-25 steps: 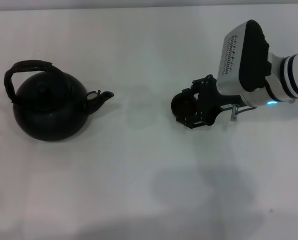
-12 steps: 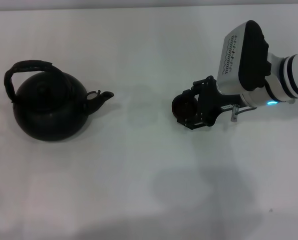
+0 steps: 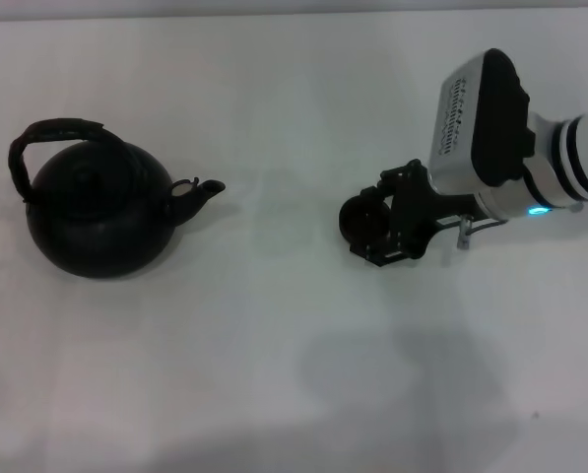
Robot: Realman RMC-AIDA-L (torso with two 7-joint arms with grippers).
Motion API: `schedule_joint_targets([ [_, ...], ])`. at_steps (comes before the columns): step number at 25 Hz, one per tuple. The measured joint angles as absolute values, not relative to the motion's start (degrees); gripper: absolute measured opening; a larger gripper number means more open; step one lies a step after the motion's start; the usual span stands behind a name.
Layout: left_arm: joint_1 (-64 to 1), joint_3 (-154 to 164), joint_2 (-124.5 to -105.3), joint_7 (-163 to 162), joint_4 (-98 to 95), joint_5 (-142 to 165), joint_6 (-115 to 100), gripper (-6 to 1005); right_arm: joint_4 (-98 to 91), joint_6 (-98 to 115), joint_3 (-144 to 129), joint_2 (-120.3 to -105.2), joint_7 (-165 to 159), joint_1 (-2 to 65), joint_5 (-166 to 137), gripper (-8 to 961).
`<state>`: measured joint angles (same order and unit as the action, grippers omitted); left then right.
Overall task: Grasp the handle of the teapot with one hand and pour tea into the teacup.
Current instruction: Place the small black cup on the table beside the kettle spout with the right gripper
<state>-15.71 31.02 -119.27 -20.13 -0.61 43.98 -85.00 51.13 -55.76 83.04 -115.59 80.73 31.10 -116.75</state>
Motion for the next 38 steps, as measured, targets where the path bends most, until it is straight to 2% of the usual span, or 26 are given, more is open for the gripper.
schedule_joint_targets([
  [11, -15.5, 31.0, -119.31, -20.1, -0.6, 44.0, -85.0, 650, 51.9, -56.3, 83.7, -115.31, 80.8, 31.1, -115.4, 774],
  [17, -15.4, 31.0, -119.35, -20.1, -0.6, 43.9, -85.0, 650, 52.1, -56.2, 83.8, -115.31, 80.5, 31.2, -114.9, 871],
  [38, -13.3, 31.1, -119.37, -20.1, -0.6, 45.1, -88.2, 650, 58.3, -64.1, 92.7, -115.04, 80.8, 29.4, -114.3, 867],
])
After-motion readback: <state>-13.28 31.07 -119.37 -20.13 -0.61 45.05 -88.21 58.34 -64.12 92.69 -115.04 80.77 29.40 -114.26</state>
